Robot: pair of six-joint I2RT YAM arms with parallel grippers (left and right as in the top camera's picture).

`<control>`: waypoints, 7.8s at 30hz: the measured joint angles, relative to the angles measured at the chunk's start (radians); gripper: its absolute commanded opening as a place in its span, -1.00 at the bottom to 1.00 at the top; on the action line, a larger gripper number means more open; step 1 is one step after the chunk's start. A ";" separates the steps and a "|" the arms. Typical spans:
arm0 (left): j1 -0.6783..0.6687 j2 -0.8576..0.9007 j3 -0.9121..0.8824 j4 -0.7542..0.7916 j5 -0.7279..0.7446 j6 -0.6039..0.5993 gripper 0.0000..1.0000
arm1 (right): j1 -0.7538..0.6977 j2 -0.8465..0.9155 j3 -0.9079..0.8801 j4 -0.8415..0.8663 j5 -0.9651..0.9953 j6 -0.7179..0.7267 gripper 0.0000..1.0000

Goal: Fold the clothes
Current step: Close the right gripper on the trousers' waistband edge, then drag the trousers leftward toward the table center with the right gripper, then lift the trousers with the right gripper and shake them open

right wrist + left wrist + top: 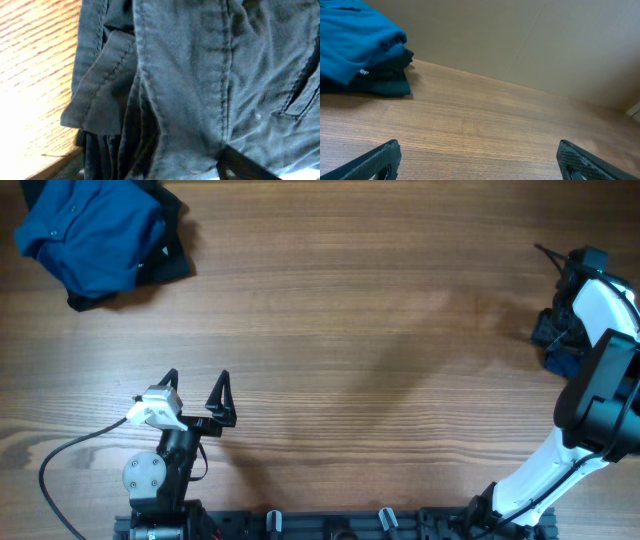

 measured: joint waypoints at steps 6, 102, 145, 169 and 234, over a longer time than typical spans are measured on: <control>0.000 0.000 0.000 0.000 0.000 0.000 1.00 | 0.000 0.000 0.004 -0.017 0.005 -0.003 0.35; 0.000 0.000 0.000 0.000 0.000 0.000 1.00 | 0.022 -0.555 0.080 -0.193 -0.666 0.135 -0.86; 0.000 0.000 0.000 0.000 0.000 0.000 1.00 | 0.597 -0.346 0.076 -0.188 -0.327 0.107 0.27; 0.000 0.000 0.000 0.000 0.000 0.000 1.00 | 0.624 -0.172 0.076 -0.167 -0.266 0.075 0.16; 0.000 0.000 0.000 0.000 0.000 0.000 1.00 | 0.983 -0.632 0.263 -0.376 -0.082 0.287 -0.91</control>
